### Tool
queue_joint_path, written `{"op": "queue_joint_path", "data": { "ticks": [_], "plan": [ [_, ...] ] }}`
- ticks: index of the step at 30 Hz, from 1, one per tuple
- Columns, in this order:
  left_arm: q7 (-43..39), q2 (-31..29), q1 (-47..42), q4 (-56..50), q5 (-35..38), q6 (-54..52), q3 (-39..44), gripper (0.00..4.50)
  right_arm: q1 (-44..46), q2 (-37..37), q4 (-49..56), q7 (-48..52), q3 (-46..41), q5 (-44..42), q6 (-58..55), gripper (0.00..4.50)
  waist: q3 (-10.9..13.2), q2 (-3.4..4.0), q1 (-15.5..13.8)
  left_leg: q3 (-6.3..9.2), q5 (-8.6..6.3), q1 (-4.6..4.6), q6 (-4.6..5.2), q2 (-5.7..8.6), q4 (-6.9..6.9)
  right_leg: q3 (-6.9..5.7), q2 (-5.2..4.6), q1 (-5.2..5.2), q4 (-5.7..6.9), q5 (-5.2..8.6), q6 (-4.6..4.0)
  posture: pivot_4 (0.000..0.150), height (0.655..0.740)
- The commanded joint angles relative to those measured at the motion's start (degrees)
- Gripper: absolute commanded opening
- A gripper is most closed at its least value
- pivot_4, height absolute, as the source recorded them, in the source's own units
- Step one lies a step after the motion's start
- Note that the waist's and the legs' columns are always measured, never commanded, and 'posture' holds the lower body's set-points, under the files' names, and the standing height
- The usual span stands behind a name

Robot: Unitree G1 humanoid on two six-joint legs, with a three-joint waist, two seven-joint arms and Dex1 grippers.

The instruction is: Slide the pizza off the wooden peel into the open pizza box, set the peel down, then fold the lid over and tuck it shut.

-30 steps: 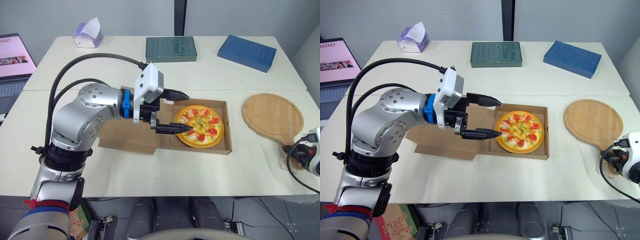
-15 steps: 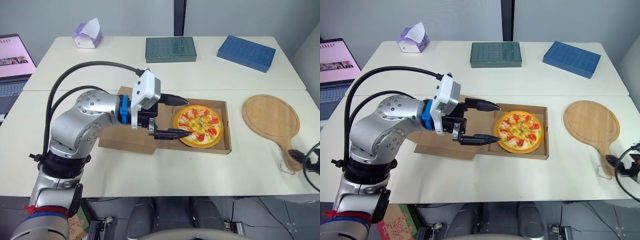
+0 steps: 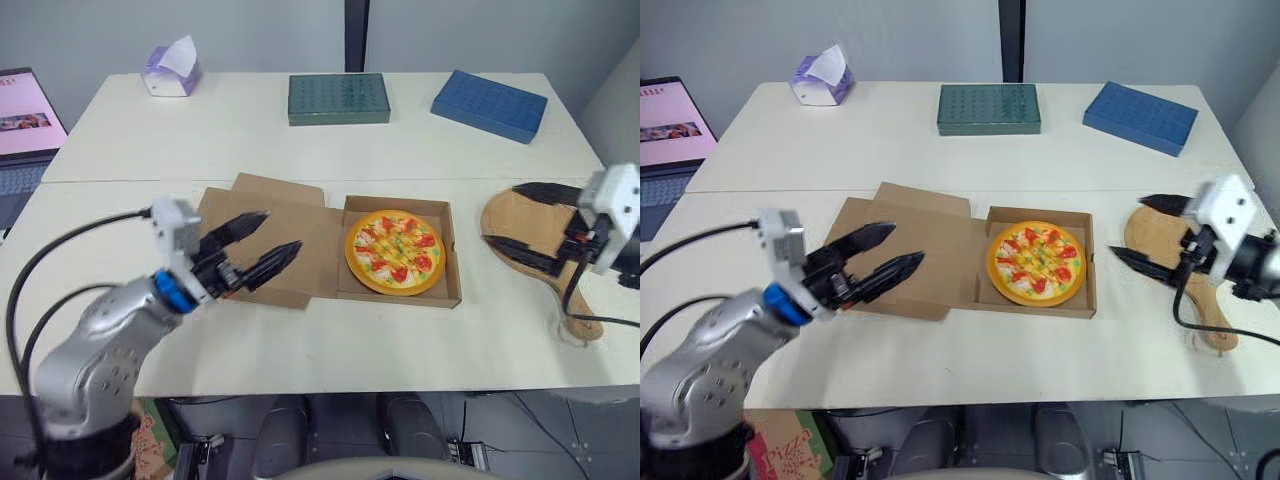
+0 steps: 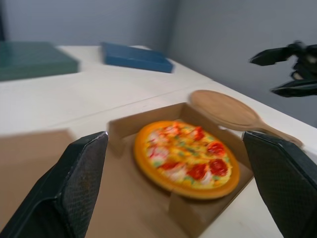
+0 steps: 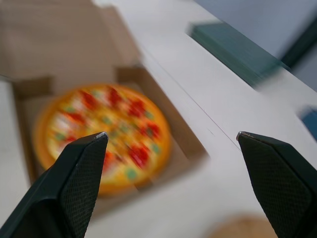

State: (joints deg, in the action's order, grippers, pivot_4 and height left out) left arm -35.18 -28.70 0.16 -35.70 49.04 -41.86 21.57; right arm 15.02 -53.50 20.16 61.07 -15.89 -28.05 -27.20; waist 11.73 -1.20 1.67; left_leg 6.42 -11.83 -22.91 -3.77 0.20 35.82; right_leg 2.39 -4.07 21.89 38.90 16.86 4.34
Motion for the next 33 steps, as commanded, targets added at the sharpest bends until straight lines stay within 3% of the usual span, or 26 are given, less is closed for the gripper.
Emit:
{"op": "queue_joint_path", "data": {
  "ticks": [1, 7, 12, 17, 23, 33],
  "plan": [
    [5.9, 1.7, 5.8, -4.9, 6.8, -0.6, 5.6, 4.5, 5.1, -1.8, 0.5, 4.5, 4.6, -2.6, -1.4, 4.48, 0.0, -0.02, -0.6, 0.01, -0.01, 0.01, 0.0, 0.0, 0.03, -0.01, -0.01, -0.08, -0.07, 0.0, 0.0, 0.15, 0.7279],
    [13.7, 10.7, 26.4, -7.0, 19.8, 1.0, 10.7, 4.5, 16.3, 0.4, -2.8, 8.9, 13.6, -3.9, -4.1, 4.48, 0.0, -0.11, -0.1, -0.09, -0.1, 0.02, 0.13, 0.01, 0.06, 0.04, -0.08, -0.15, -0.31, -0.07, -0.04, 0.15, 0.7279],
    [21.7, 16.3, 34.4, -7.5, 29.5, 3.4, 8.2, 4.5, 19.2, 1.0, -4.9, 9.5, 15.0, -3.0, -4.3, 4.48, 0.0, -0.09, -0.2, -0.2, -0.13, -0.01, 0.14, 0.05, 0.06, 0.13, -0.13, -0.15, -0.49, 0.07, -0.34, 0.15, 0.7279],
    [33.9, 19.2, 31.1, -5.7, 33.9, 5.9, 2.9, 4.5, 19.2, 0.9, -5.0, 9.7, 15.0, -3.0, -4.2, 4.48, -0.1, 0.0, -0.1, -0.5, -0.3, -0.09, 0.43, 0.09, 0.03, 0.32, -0.23, -0.25, -1.25, -0.36, 0.04, 0.15, 0.7279],
    [44.4, 19.7, 22.9, -3.6, 36.0, 11.2, -1.2, 4.5, 19.6, 0.4, -5.4, 10.5, 14.9, -2.7, -4.0, 4.48, -0.4, 1.17, -0.3, -0.51, -0.37, -0.16, 0.52, 0.14, -0.15, 0.32, -0.24, -0.2, -1.49, -0.46, 0.24, 0.15, 0.7279],
    [50.6, 23.1, 18.9, -2.4, 35.1, 16.7, -3.6, 4.5, 19.0, -0.6, -5.7, 11.7, 14.2, -2.9, -3.8, 4.48, -0.4, 0.81, -0.2, -0.36, -0.41, -0.1, 0.53, 0.04, 0.01, 0.17, -0.09, -0.47, -1.58, -0.48, 0.24, 0.15, 0.7279]
  ]
}}
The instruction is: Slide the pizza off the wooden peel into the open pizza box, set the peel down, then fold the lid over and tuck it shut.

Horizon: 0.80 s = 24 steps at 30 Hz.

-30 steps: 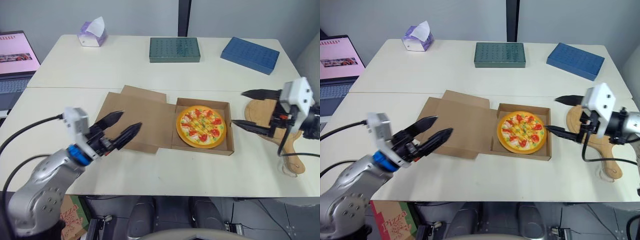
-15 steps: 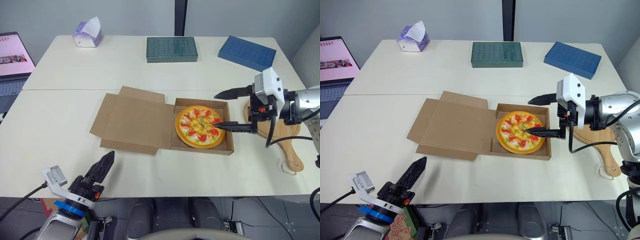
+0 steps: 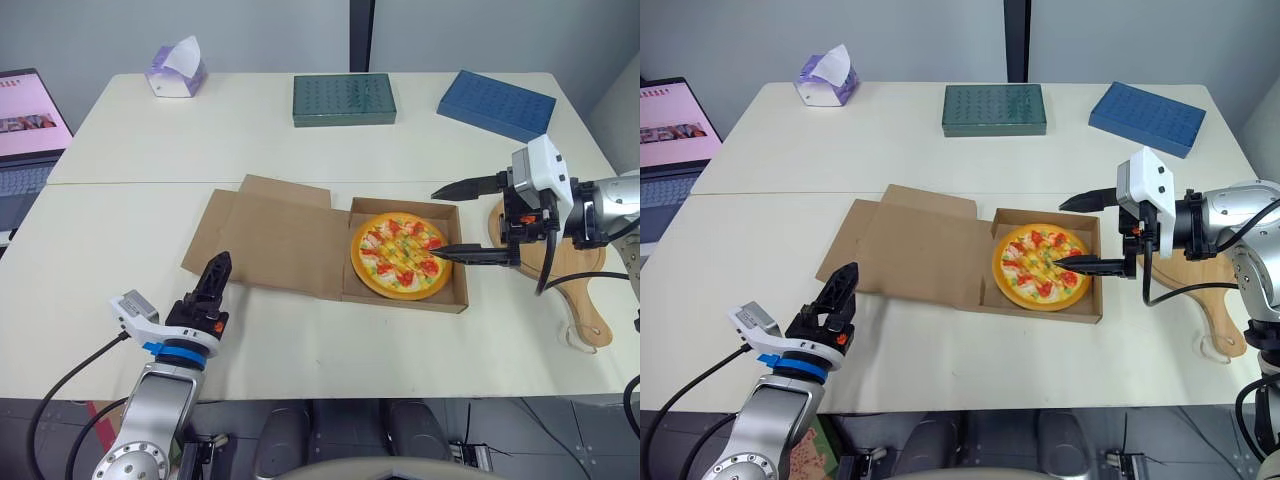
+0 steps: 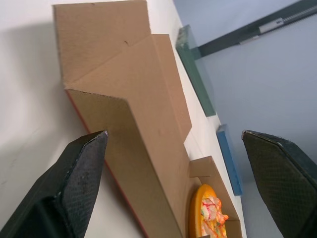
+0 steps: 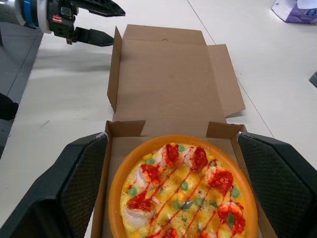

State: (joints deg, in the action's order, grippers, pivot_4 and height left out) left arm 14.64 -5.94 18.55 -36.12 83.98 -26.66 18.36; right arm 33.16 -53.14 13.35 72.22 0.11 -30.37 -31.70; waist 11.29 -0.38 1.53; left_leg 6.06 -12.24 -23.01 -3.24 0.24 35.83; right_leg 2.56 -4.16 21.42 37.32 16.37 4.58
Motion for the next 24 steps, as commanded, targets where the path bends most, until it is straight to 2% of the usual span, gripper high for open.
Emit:
{"op": "queue_joint_path", "data": {
  "ticks": [1, 5, 7, 19, 22, 24],
  "plan": [
    [1.1, 0.4, 0.7, -2.2, 0.2, 1.8, -0.7, 4.5, 0.9, -1.0, 1.1, 0.6, -1.8, -0.6, 0.7, 4.48, 0.0, -0.01, 0.0, 0.0, 0.0, 0.0, 0.0, 0.01, 0.05, 0.01, 0.0, -0.04, -0.02, -0.02, -0.01, 0.15, 0.7279],
    [4.4, 1.2, 1.0, -1.7, 1.4, 3.1, -0.7, 4.5, 0.7, -1.3, 1.1, 0.9, -1.9, -0.7, 0.7, 4.48, 0.0, -0.02, 0.0, -0.06, 0.0, 0.0, 0.0, 0.01, 0.15, 0.07, 0.0, -0.07, -0.11, -0.05, -0.21, 0.15, 0.7279],
    [5.9, 0.7, 0.0, -1.5, 1.3, 3.2, -1.1, 4.5, 0.9, -1.3, 1.1, 0.9, -1.7, -0.8, 0.4, 4.48, 0.0, -0.02, 0.0, -0.05, 0.0, 0.0, 0.0, 0.0, 0.15, 0.08, 0.0, -0.07, -0.11, -0.2, 0.06, 0.15, 0.7279],
    [18.9, 2.3, -5.5, -4.4, 1.8, 5.5, -5.9, 4.5, 0.7, -1.5, 2.0, 0.9, -1.5, -1.0, -0.8, 4.48, 0.0, -0.05, -0.4, -0.02, 0.0, -0.02, 0.0, 0.02, 0.15, 0.06, 0.0, -0.08, -0.12, -0.22, 0.09, 0.15, 0.7279],
    [20.5, 2.8, -5.7, -4.7, 1.9, 6.3, -6.2, 3.88, 0.9, -1.5, 2.0, 0.8, -1.4, -0.9, -0.9, 4.5, 0.0, -0.05, -0.4, -0.01, 0.0, -0.01, 0.0, 0.02, 0.14, 0.05, 0.0, -0.07, -0.11, -0.22, 0.09, 0.15, 0.7279],
    [21.0, 2.7, -5.6, -4.9, 1.6, 6.7, -6.4, 3.23, 0.8, -1.5, 2.1, 0.8, -1.4, -0.9, -1.0, 4.5, 0.0, -0.05, -0.4, -0.01, 0.0, -0.02, 0.0, 0.02, 0.14, 0.05, 0.0, -0.07, -0.12, -0.22, 0.09, 0.15, 0.7279]
  ]
}}
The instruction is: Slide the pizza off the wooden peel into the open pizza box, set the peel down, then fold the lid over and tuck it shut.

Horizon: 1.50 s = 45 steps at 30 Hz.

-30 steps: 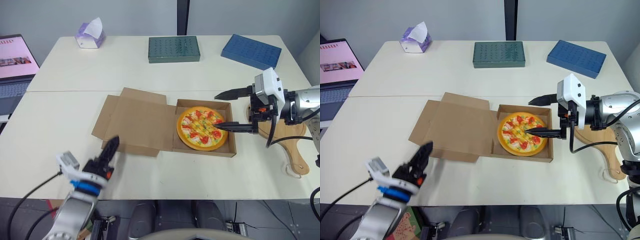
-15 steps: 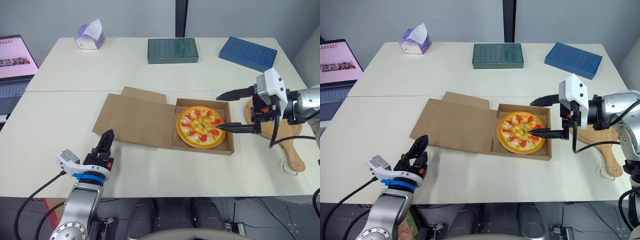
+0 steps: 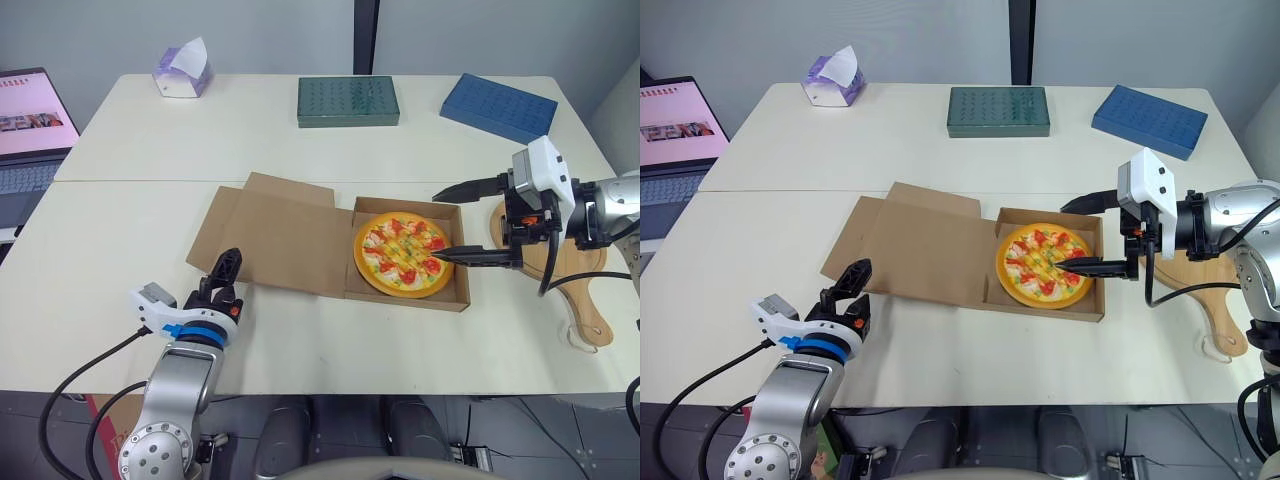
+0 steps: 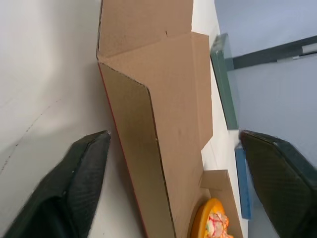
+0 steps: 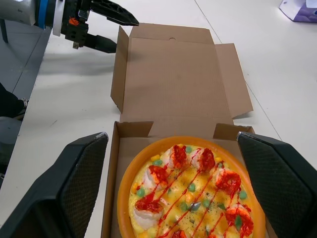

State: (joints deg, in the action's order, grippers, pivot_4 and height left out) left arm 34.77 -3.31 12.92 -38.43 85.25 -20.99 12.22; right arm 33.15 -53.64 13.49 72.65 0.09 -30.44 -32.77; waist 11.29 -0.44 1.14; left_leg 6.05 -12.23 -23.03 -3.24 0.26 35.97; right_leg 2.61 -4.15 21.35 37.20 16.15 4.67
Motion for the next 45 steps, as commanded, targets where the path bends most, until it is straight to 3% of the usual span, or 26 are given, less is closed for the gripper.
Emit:
{"op": "queue_joint_path", "data": {
  "ticks": [1, 10, 27, 30, 35, 45],
  "plan": [
    [1.2, 0.0, 0.4, -2.8, 0.1, 1.3, -0.4, 2.93, 0.7, -1.0, 2.1, 0.3, -1.5, -0.9, 0.0, 4.5, 0.0, 0.0, -0.1, 0.0, 0.0, 0.0, 0.0, 0.0, 0.0, 0.0, 0.0, 0.0, 0.0, 0.0, 0.0, 0.15, 0.7279],
    [-0.5, -1.8, 2.0, -1.8, 0.2, 1.2, 0.3, 0.02, 0.4, -0.9, 2.4, 0.0, -1.6, -0.9, -0.2, 4.5, 0.0, 0.0, -0.2, -0.01, 0.0, -0.01, 0.0, 0.0, 0.0, 0.0, 0.0, 0.0, -0.01, 0.0, 0.0, 0.15, 0.7279],
    [-4.5, -5.3, 2.2, 2.7, 3.7, -0.2, 2.8, 0.02, 1.0, -0.7, 2.8, -0.4, -1.1, -0.9, -1.0, 4.5, 0.0, -0.02, -0.4, 0.0, 0.0, -0.02, 0.0, 0.0, -0.02, -0.01, 0.0, 0.01, -0.07, 0.03, -0.04, 0.15, 0.7279],
    [-4.4, -6.6, 2.1, 2.9, 6.0, -0.9, 3.3, 0.56, 1.3, -0.7, 2.9, -0.5, -1.2, -0.9, -1.4, 4.5, 0.0, -0.02, -0.6, 0.01, 0.0, -0.02, 0.0, -0.01, -0.02, -0.01, 0.0, 0.01, -0.07, 0.02, -0.03, 0.15, 0.7279],
    [-3.9, -8.1, 1.0, 3.3, 9.6, -1.2, 3.7, 2.11, 1.3, -0.9, 3.0, -0.4, -1.2, -0.8, -1.6, 4.5, 0.0, -0.02, -0.9, 0.0, 0.0, -0.03, 0.0, -0.01, -0.02, -0.01, 0.0, 0.01, -0.09, 0.03, -0.05, 0.15, 0.7279],
    [-4.3, -8.4, -1.1, 7.1, 8.7, -0.8, 4.1, 2.11, 1.3, -1.1, 3.1, -0.3, -1.1, -0.6, -1.8, 4.5, 0.0, -0.02, -1.0, 0.0, 0.0, -0.03, 0.0, -0.01, -0.04, -0.02, 0.0, 0.01, -0.1, 0.02, -0.04, 0.15, 0.7279]
  ]
}}
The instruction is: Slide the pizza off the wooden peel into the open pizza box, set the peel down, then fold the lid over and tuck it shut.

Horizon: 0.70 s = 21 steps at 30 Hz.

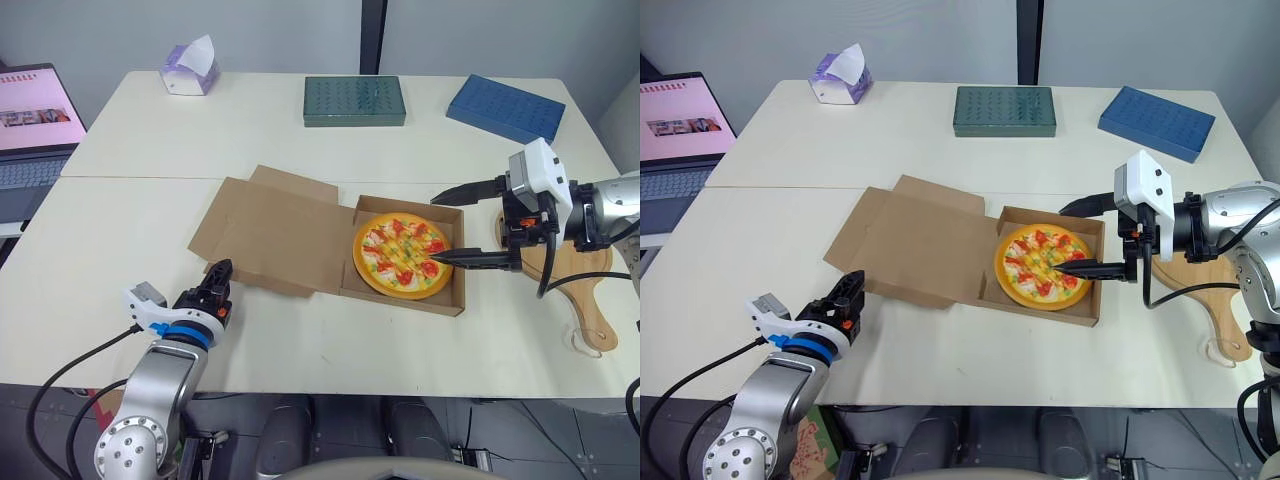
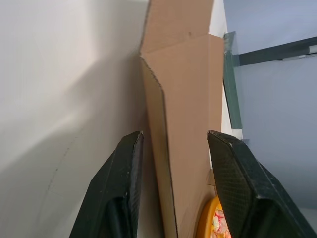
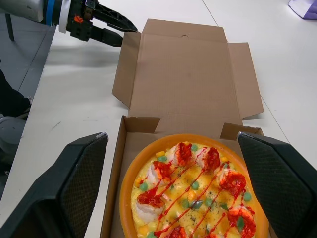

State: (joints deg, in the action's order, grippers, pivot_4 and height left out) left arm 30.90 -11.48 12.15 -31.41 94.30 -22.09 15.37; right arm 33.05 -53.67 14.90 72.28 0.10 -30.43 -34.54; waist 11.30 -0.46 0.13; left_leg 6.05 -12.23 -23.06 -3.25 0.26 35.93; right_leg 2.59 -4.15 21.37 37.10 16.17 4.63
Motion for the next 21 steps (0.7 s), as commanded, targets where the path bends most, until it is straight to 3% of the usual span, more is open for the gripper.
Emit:
{"op": "queue_joint_path", "data": {
  "ticks": [1, 4, 8, 21],
  "plan": [
    [-0.7, -0.3, -0.2, 0.7, -0.2, 0.3, 1.3, 1.93, 1.4, -1.1, 1.7, 0.1, -1.2, -0.6, 0.0, 4.5, 0.0, 0.0, 0.0, 0.0, 0.0, 0.0, 0.0, 0.0, 0.0, 0.0, 0.0, 0.0, 0.0, 0.0, 0.0, 0.15, 0.7279],
    [-2.9, -1.2, 0.8, 2.4, -0.1, -0.9, 2.0, 1.31, 1.4, -1.1, 1.8, 0.1, -1.2, -0.7, -0.1, 4.5, 0.0, 0.0, 0.0, 0.0, 0.0, 0.0, 0.0, 0.0, 0.0, 0.0, 0.0, 0.0, -0.01, 0.01, -0.01, 0.15, 0.7279],
    [-6.1, -3.0, 1.2, 5.7, -0.8, -2.9, 2.6, 0.04, 1.4, -1.0, 1.8, 0.0, -1.2, -0.7, -0.2, 4.5, 0.0, -0.01, 0.0, 0.0, 0.0, 0.0, 0.0, 0.0, -0.01, -0.01, 0.0, 0.01, -0.01, 0.02, -0.04, 0.15, 0.7279],
    [-13.7, -3.9, -0.6, 9.7, 4.5, -6.8, 5.8, 0.01, 1.1, -0.7, 2.5, -0.3, -1.3, -1.0, -0.9, 4.5, 0.0, -0.01, 0.0, 0.01, 0.0, 0.0, -0.01, -0.02, -0.05, -0.02, 0.0, 0.02, -0.03, 0.08, -0.14, 0.15, 0.7279]
  ]
}}
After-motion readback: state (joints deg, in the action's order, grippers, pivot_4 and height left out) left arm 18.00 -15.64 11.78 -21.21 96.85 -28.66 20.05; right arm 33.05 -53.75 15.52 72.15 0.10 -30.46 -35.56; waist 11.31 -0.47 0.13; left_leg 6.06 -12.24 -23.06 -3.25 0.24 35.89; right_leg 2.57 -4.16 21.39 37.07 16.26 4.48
